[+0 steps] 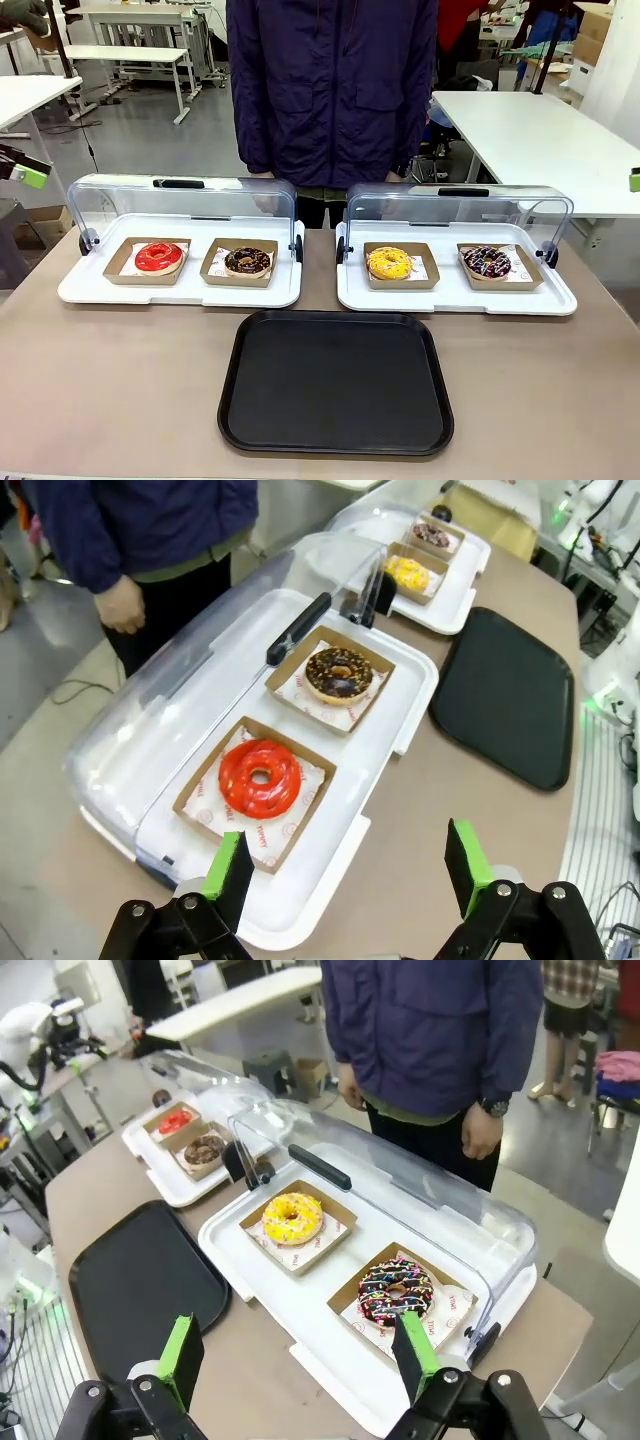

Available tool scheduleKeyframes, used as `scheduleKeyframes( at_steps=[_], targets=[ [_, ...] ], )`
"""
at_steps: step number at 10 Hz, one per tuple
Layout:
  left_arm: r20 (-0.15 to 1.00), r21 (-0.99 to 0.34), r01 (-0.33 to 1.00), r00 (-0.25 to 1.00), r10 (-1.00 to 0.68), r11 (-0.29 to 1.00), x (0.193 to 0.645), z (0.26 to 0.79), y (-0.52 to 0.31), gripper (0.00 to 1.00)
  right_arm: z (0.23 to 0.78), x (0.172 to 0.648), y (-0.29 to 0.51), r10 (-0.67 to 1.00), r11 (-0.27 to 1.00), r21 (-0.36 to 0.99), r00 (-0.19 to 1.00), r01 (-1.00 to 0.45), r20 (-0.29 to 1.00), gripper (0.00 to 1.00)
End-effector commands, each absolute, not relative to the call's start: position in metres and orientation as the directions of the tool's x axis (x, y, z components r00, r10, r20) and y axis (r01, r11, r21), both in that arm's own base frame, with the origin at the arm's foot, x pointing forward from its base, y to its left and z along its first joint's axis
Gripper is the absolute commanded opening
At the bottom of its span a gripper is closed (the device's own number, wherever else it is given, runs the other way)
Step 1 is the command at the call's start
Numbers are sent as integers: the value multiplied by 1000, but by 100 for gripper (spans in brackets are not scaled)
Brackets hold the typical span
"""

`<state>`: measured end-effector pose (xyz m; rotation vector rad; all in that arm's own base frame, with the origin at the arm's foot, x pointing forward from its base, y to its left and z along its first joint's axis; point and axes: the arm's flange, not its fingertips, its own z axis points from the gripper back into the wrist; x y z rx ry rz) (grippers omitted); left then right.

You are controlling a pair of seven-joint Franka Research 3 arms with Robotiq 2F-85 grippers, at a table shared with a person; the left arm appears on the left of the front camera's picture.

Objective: Move the second donut from the left to the tray.
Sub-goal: Pick up the Paper togo box containing the Donut indicated by the person and place it on the Handle tray.

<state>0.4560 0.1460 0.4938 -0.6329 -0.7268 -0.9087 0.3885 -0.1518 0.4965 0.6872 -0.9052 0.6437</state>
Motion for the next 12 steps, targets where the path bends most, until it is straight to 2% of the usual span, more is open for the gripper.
scheduleKeyframes(
  at_steps=[1, 12],
  targets=[
    [784, -187, 871, 411, -466, 453, 455, 494, 143, 100, 500, 387, -153, 205, 603, 242, 441, -760, 874, 100],
    [784, -187, 871, 411, -466, 453, 455, 494, 143, 100, 500, 387, -153, 205, 603, 242, 441, -760, 874, 100]
  ],
)
